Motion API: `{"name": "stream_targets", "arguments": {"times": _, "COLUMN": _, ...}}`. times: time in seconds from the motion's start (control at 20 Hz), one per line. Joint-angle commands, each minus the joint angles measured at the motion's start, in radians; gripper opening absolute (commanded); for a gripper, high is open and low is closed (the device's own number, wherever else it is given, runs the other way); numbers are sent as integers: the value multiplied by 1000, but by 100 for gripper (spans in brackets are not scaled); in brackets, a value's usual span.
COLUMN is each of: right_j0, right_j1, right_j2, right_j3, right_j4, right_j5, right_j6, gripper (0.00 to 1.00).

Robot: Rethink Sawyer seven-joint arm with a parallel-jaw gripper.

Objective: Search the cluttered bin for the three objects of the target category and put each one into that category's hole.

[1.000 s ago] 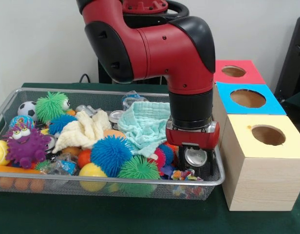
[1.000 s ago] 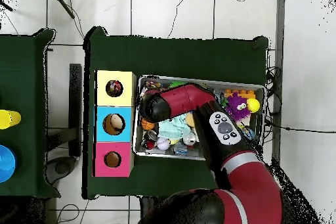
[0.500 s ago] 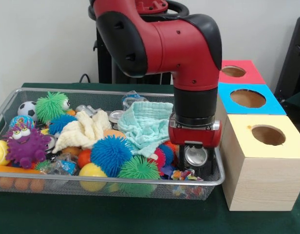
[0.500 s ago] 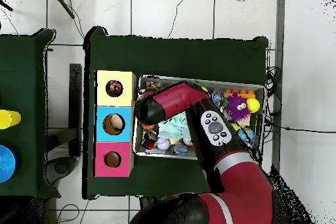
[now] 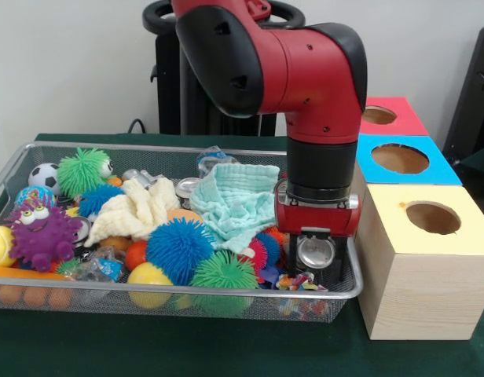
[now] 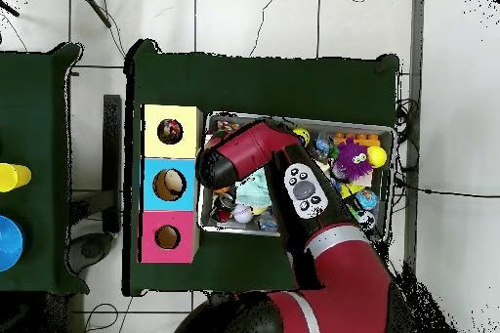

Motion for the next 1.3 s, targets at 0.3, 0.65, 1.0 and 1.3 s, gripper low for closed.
{"name": "stream_targets", "arguments": {"times": 0.3, "right_j0": 31, "right_j1": 5, "right_j2": -63, "right_j3": 11, "right_j4": -118, "right_j5": -60, "right_j6": -102, "gripper": 100}}
{"name": "stream_targets", "arguments": {"times": 0.65, "right_j0": 31, "right_j1": 22, "right_j2": -71, "right_j3": -5, "right_j4": -133, "right_j5": -72, "right_j6": -94, "gripper": 100}}
{"name": "stream_targets", "arguments": {"times": 1.0, "right_j0": 48, "right_j1": 47, "right_j2": -94, "right_j3": -36, "right_j4": -164, "right_j5": -101, "right_j6": -66, "gripper": 100}}
{"name": "stream_targets", "arguments": {"times": 1.3, "right_j0": 60, "right_j1": 51, "right_j2": -115, "right_j3": -49, "right_j4": -172, "right_j5": -109, "right_j6": -61, "gripper": 100}}
